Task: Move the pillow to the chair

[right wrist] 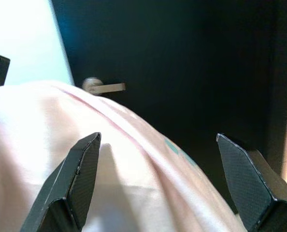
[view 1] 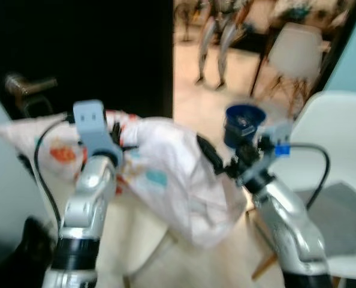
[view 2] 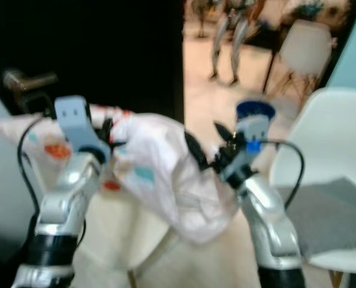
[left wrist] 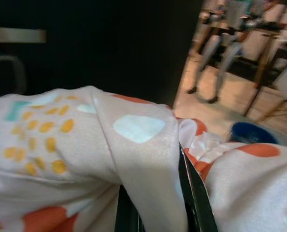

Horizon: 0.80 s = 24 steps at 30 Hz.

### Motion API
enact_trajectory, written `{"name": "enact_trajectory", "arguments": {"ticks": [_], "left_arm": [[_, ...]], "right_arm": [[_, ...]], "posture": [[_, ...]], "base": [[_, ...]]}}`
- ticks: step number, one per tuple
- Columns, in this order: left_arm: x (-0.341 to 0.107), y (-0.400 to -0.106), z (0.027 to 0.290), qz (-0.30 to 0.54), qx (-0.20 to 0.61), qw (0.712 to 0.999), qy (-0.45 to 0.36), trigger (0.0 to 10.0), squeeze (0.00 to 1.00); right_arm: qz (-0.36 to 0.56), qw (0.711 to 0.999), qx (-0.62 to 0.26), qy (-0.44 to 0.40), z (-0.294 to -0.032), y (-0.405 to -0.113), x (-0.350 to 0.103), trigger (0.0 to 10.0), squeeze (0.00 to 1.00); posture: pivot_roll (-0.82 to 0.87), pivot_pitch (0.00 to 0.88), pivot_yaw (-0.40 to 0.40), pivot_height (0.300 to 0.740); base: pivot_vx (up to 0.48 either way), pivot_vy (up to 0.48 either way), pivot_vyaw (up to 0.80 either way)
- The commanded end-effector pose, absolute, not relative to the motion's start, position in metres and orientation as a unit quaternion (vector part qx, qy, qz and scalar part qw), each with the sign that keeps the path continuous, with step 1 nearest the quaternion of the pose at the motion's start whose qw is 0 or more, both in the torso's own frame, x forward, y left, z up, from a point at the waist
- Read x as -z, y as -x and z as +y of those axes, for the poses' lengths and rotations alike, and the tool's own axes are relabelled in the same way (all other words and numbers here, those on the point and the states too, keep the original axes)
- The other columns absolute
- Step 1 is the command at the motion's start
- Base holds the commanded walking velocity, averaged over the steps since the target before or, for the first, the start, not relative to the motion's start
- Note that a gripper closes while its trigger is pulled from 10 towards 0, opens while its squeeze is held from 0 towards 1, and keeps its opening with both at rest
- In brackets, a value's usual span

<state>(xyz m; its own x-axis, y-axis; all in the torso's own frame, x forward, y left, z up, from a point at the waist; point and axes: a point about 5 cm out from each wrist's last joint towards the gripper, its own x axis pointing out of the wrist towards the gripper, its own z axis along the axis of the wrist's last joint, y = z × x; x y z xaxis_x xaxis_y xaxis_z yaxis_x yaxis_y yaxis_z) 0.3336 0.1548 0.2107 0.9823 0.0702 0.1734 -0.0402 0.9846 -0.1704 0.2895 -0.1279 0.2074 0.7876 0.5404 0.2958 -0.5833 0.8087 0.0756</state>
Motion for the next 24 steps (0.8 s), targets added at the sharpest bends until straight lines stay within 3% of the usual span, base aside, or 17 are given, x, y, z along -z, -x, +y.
{"name": "enact_trajectory", "arguments": {"ticks": [1, 24], "left_arm": [[-0.229, -0.331, 0.158, -0.143, -0.036, 0.986, 0.072, 10.0, 0.0], [-0.23, -0.331, 0.147, -0.149, -0.014, 0.986, 0.079, 10.0, 0.0]], "right_arm": [[-0.128, 0.944, -0.291, -0.083, -0.132, -0.29, -0.205, 10.0, 0.0], [-0.128, 0.945, -0.29, -0.081, -0.132, -0.29, -0.204, 10.0, 0.0]], "posture": [[-0.07, 0.034, 0.014, 0.74], [-0.07, 0.019, 0.016, 0.74]], "base": [[0.0, 0.0, 0.8], [0.0, 0.0, 0.8]]}}
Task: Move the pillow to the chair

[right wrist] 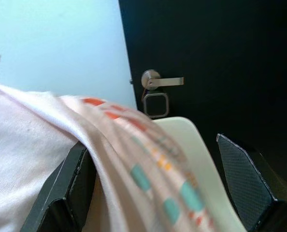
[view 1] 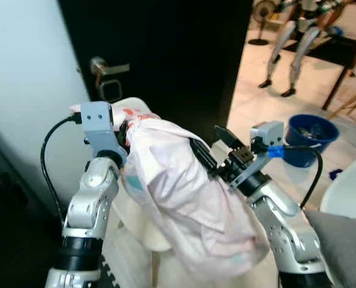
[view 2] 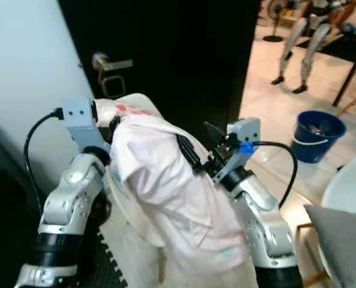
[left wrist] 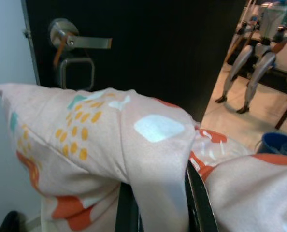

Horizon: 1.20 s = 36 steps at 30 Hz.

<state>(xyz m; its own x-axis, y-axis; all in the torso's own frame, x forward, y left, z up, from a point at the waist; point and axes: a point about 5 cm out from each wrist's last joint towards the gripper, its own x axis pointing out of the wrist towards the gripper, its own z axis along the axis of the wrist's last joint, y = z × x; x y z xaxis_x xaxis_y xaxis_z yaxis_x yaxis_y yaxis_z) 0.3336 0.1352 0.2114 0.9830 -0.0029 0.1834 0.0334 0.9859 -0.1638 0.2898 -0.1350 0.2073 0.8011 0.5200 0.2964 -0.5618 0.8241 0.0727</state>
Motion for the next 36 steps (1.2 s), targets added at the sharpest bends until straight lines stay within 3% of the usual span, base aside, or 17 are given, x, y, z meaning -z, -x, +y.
{"name": "enact_trajectory", "arguments": {"ticks": [1, 13, 22, 36], "left_arm": [[-0.23, -0.331, 0.147, -0.149, -0.012, 0.986, 0.079, 10.0, 0.0], [-0.22, -0.331, 0.145, -0.129, -0.004, 0.989, 0.076, 10.0, 0.0], [-0.206, -0.333, 0.15, -0.092, -0.028, 0.994, 0.051, 10.0, 0.0], [-0.211, -0.333, 0.146, -0.108, -0.03, 0.992, 0.06, 10.0, 0.0]], "right_arm": [[-0.128, 0.945, -0.29, -0.081, -0.132, -0.29, -0.204, 10.0, 0.0], [-0.106, 0.947, -0.294, -0.078, -0.129, -0.291, -0.197, 10.0, 0.0], [-0.089, 0.947, -0.305, -0.045, -0.127, -0.289, -0.191, 10.0, 0.0], [-0.088, 0.95, -0.298, -0.044, -0.127, -0.29, -0.191, 10.0, 0.0]], "posture": [[-0.07, 0.019, 0.016, 0.74], [-0.07, 0.023, 0.017, 0.74], [-0.07, 0.03, 0.016, 0.74], [-0.08, 0.032, 0.016, 0.74]], "base": [[0.0, 0.0, 0.79], [0.0, 0.0, 0.72], [0.0, -0.472, 0.18], [0.0, 0.0, 0.74]]}}
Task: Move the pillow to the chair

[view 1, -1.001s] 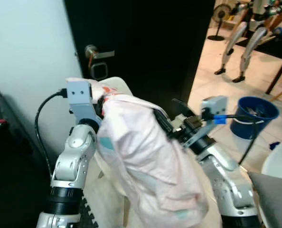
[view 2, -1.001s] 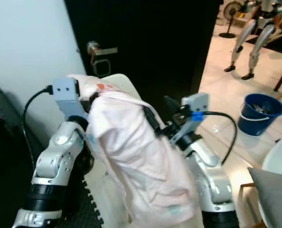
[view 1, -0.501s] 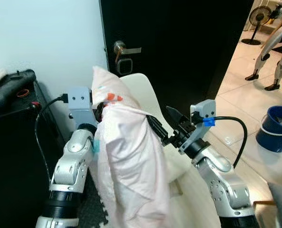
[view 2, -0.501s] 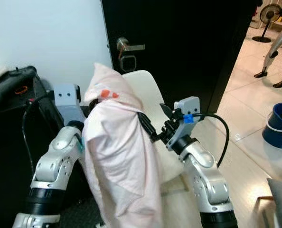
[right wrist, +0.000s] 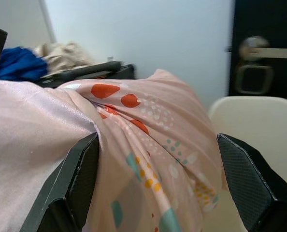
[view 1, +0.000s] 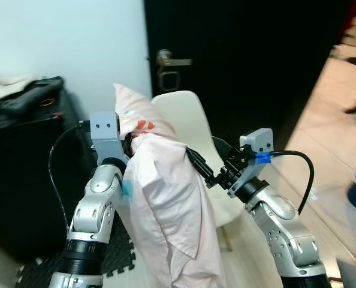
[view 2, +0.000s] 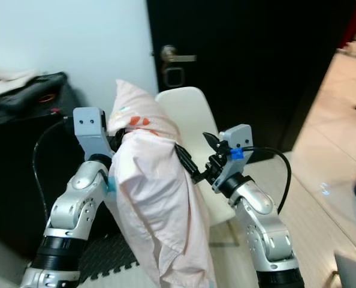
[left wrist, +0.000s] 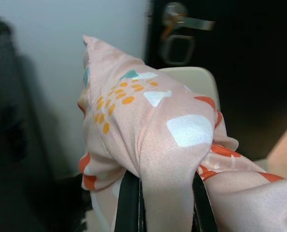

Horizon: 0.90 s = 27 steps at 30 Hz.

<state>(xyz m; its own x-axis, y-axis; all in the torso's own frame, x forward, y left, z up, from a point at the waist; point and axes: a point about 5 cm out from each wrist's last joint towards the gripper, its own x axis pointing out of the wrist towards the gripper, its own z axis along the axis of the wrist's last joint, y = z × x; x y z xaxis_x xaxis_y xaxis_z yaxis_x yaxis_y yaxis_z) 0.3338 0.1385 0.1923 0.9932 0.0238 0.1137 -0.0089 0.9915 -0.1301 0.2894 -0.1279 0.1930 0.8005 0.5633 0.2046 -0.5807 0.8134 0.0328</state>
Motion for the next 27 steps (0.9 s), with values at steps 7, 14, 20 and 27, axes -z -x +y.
{"name": "enact_trajectory", "arguments": {"ticks": [7, 14, 20, 27], "left_arm": [[-0.2104, -0.3344, 0.1469, -0.106, -0.034, 0.992, 0.062, 10.0, 0.0], [-0.2106, -0.3332, 0.1417, -0.11, -0.015, 0.993, 0.048, 10.0, 0.0], [-0.2109, -0.3337, 0.1423, -0.111, -0.018, 0.993, 0.045, 10.0, 0.0], [-0.2115, -0.3339, 0.143, -0.113, -0.018, 0.993, 0.039, 10.0, 0.0]], "right_arm": [[-0.088, 0.951, -0.292, -0.05, -0.129, -0.291, -0.1906, 10.0, 0.0], [-0.087, 0.951, -0.291, -0.051, -0.1297, -0.2911, -0.1906, 10.0, 0.0], [-0.087, 0.951, -0.291, -0.052, -0.1302, -0.2914, -0.1908, 10.0, 0.0], [-0.087, 0.951, -0.291, -0.053, -0.13, -0.2916, -0.191, 10.0, 0.0]], "posture": [[-0.08, 0.036, 0.017, 0.74], [-0.08, 0.037, 0.017, 0.74], [-0.08, 0.039, 0.018, 0.74], [-0.08, 0.04, 0.016, 0.74]], "base": [[0.0, 0.0, 0.0], [0.175, 0.0, 0.0], [0.378, 0.0, 0.0], [0.391, 0.0, 0.0]]}}
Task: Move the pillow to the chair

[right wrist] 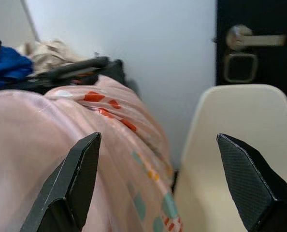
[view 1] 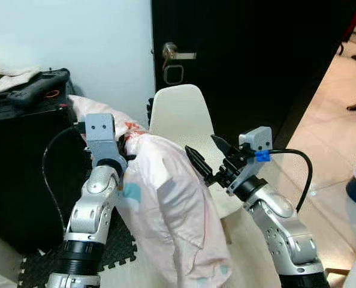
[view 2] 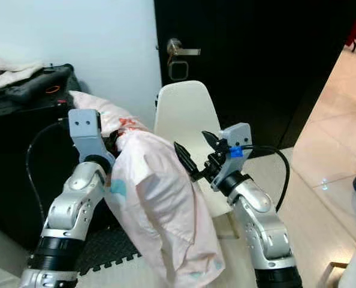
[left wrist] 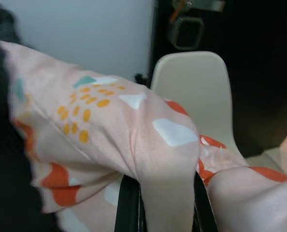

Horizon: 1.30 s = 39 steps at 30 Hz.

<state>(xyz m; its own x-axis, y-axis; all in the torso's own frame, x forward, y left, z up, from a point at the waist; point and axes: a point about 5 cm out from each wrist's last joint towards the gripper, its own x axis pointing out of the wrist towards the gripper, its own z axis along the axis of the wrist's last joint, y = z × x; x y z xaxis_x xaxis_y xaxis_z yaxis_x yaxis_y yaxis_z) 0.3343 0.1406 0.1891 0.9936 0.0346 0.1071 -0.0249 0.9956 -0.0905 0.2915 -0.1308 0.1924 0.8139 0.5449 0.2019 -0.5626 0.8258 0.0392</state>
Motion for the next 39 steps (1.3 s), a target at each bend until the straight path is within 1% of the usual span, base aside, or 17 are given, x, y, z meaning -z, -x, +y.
{"name": "enact_trajectory", "arguments": {"ticks": [1, 14, 17, 23, 25, 26, 28, 30, 36, 39], "left_arm": [[-0.2115, -0.3339, 0.143, -0.113, -0.018, 0.993, 0.039, 10.0, 0.0], [-0.2104, -0.3335, 0.1418, -0.114, -0.018, 0.993, 0.037, 10.0, 0.0], [-0.2101, -0.3341, 0.1418, -0.113, -0.024, 0.992, 0.05, 10.0, 0.0], [-0.2101, -0.334, 0.1385, -0.113, -0.006, 0.992, 0.049, 10.0, 0.0], [-0.2093, -0.3344, 0.1373, -0.11, -0.003, 0.993, 0.051, 10.0, 0.0], [-0.2096, -0.3347, 0.1371, -0.11, -0.004, 0.993, 0.052, 10.0, 0.0], [-0.2096, -0.3347, 0.1371, -0.11, -0.004, 0.993, 0.052, 10.0, 0.0], [-0.21, -0.3353, 0.1367, -0.111, -0.005, 0.992, 0.052, 10.0, 0.0], [-0.2081, -0.3354, 0.1366, -0.106, -0.008, 0.993, 0.054, 10.0, 0.0], [-0.2063, -0.3351, 0.1384, -0.104, -0.018, 0.992, 0.063, 10.0, 0.0]], "right_arm": [[-0.087, 0.951, -0.292, -0.053, -0.1299, -0.2916, -0.1911, 10.0, 0.0], [-0.088, 0.95, -0.295, -0.055, -0.1266, -0.2904, -0.1907, 10.0, 0.0], [-0.088, 0.95, -0.296, -0.056, -0.1251, -0.29, -0.1903, 10.0, 0.0], [-0.088, 0.95, -0.296, -0.056, -0.1245, -0.2902, -0.19, 10.0, 0.0], [-0.09, 0.95, -0.295, -0.051, -0.1245, -0.2904, -0.1904, 10.0, 0.0], [-0.093, 0.953, -0.288, -0.025, -0.1254, -0.2909, -0.1906, 10.0, 0.0], [-0.093, 0.953, -0.288, -0.025, -0.1254, -0.2909, -0.1906, 10.0, 0.0], [-0.094, 0.955, -0.282, -0.005, -0.126, -0.2911, -0.1897, 10.0, 0.0], [-0.094, 0.953, -0.288, -0.012, -0.1249, -0.2904, -0.1892, 10.0, 0.0], [-0.088, 0.955, -0.281, -0.021, -0.1263, -0.2915, -0.1873, 10.0, 0.0]], "posture": [[-0.08, 0.04, 0.016, 0.74], [-0.08, 0.032, 0.016, 0.74], [-0.08, 0.03, 0.016, 0.74], [-0.08, 0.024, 0.018, 0.74], [-0.08, 0.023, 0.02, 0.74], [-0.08, 0.025, 0.02, 0.74], [-0.08, 0.025, 0.02, 0.74], [-0.08, 0.026, 0.019, 0.74], [-0.08, 0.031, 0.019, 0.74], [-0.08, 0.033, 0.017, 0.74]], "base": [[0.39, 0.0, 0.0], [0.397, 0.0, 0.0], [0.356, 0.0, 0.0], [0.0, 0.0, 0.0], [0.0, -0.463, 0.0], [0.0, -0.465, 0.8], [0.0, -0.465, 0.8], [0.0, -0.465, 0.8], [0.0, -0.463, 0.8], [0.0, 0.0, 0.0]]}}
